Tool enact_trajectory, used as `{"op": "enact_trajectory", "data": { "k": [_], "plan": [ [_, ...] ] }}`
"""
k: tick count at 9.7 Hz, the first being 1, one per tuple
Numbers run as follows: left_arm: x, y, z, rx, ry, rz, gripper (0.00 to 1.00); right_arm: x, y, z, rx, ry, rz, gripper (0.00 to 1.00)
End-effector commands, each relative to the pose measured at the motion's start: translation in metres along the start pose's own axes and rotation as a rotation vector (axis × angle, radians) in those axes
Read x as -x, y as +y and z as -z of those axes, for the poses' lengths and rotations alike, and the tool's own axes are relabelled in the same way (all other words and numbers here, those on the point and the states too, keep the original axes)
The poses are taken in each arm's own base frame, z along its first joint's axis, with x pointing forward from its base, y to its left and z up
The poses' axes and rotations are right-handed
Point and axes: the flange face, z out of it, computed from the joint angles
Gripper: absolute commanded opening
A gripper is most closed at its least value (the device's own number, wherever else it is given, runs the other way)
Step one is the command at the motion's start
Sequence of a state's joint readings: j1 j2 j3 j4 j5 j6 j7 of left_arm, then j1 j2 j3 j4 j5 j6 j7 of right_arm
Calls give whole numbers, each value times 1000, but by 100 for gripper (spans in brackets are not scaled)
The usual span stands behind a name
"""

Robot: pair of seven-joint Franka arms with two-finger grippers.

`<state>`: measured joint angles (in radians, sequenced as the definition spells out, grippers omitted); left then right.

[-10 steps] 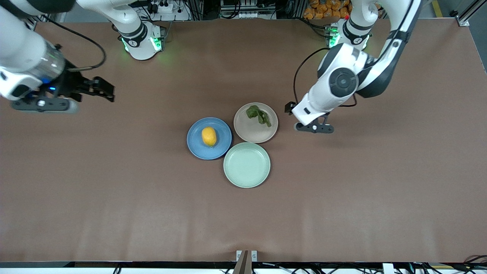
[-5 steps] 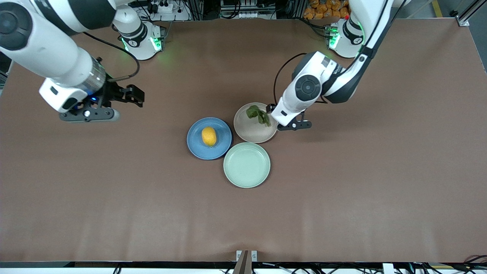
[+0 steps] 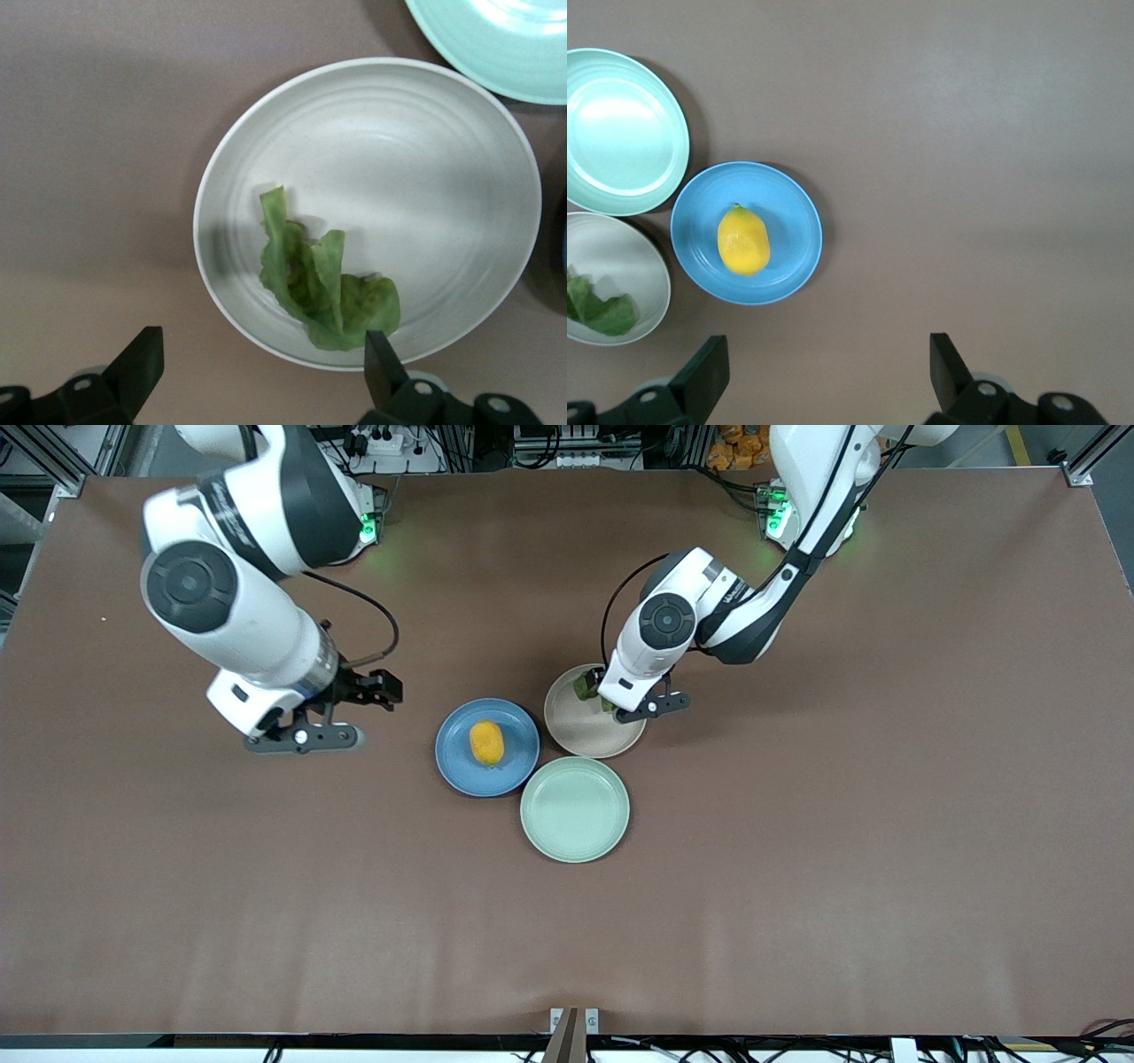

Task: Pick lemon and lettuce from blue and beige plates
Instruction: 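Lower the left gripper onto the lettuce while the right gripper approaches the lemon, then close the left gripper on the lettuce while the right gripper lowers over the lemon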

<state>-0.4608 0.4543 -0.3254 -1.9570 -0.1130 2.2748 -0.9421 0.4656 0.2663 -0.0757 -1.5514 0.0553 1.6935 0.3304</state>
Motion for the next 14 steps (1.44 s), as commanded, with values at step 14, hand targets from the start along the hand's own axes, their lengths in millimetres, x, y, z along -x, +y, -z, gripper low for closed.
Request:
{"op": "enact_trajectory", "data": {
  "k": [14],
  "plan": [
    [16, 48, -78, -75, 90, -30, 70, 5, -89, -204, -1, 75, -25, 100]
  ]
}}
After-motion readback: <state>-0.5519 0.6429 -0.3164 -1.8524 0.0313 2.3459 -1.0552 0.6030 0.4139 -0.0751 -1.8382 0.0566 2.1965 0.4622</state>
